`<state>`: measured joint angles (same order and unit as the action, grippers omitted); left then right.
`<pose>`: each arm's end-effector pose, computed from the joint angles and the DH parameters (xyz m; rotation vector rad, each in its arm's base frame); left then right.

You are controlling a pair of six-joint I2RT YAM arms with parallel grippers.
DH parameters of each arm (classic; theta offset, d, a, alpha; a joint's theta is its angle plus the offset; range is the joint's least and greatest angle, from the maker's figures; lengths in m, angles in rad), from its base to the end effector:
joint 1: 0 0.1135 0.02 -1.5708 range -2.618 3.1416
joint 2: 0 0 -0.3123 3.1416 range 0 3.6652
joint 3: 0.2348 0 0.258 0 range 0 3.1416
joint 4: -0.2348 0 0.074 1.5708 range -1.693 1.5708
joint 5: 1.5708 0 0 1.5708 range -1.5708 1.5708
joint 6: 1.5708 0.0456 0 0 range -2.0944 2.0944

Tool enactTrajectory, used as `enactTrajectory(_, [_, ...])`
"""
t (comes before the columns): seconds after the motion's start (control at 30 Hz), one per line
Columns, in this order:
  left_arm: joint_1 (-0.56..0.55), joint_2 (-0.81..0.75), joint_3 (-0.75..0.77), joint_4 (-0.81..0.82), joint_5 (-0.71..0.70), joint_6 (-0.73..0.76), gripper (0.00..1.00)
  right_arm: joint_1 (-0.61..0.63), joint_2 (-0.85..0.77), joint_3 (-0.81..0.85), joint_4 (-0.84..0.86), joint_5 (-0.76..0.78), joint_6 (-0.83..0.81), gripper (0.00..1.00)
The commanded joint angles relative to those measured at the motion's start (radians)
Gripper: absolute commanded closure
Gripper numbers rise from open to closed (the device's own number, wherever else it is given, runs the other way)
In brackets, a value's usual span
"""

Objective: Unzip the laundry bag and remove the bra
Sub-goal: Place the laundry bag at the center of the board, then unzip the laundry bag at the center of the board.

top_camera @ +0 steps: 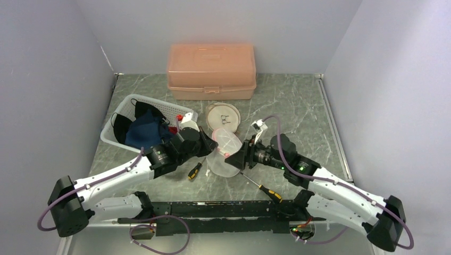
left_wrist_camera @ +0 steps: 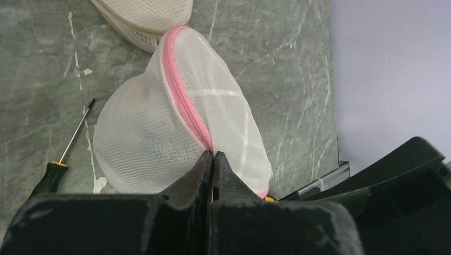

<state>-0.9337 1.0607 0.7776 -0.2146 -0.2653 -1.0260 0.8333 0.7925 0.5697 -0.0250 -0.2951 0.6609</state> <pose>0.1458 -0.1769 0.3173 -0.2732 2.1685 -0.9141 0.1064 0.1368 0.3101 -0.4038 1.9780 1.2795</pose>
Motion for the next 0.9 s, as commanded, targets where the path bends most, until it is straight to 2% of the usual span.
enactTrajectory(0.0, [-0.018,0.036,0.045,0.03,-0.048,-0.023,0.97,0.08,0.057,0.022,0.057,0.156,0.034,0.44])
enactTrajectory(0.3, [-0.037,0.055,0.033,0.081,-0.049,-0.012,0.97,0.109,0.05,-0.03,0.047,0.382,0.128,0.46])
enactTrajectory(0.5, [-0.044,0.063,0.007,0.108,-0.035,-0.025,0.97,0.109,0.092,-0.071,0.108,0.4,0.155,0.54])
enactTrajectory(0.6, [-0.05,0.061,0.002,0.12,-0.032,-0.022,0.97,0.109,0.11,-0.058,0.067,0.438,0.164,0.58])
enactTrajectory(0.73, [-0.057,0.06,-0.002,0.132,-0.03,-0.012,0.97,0.109,0.115,-0.039,-0.058,0.537,0.192,0.72])
enactTrajectory(0.87, [-0.06,0.067,0.003,0.126,-0.033,0.0,0.97,0.109,0.041,-0.055,-0.129,0.625,0.195,0.75])
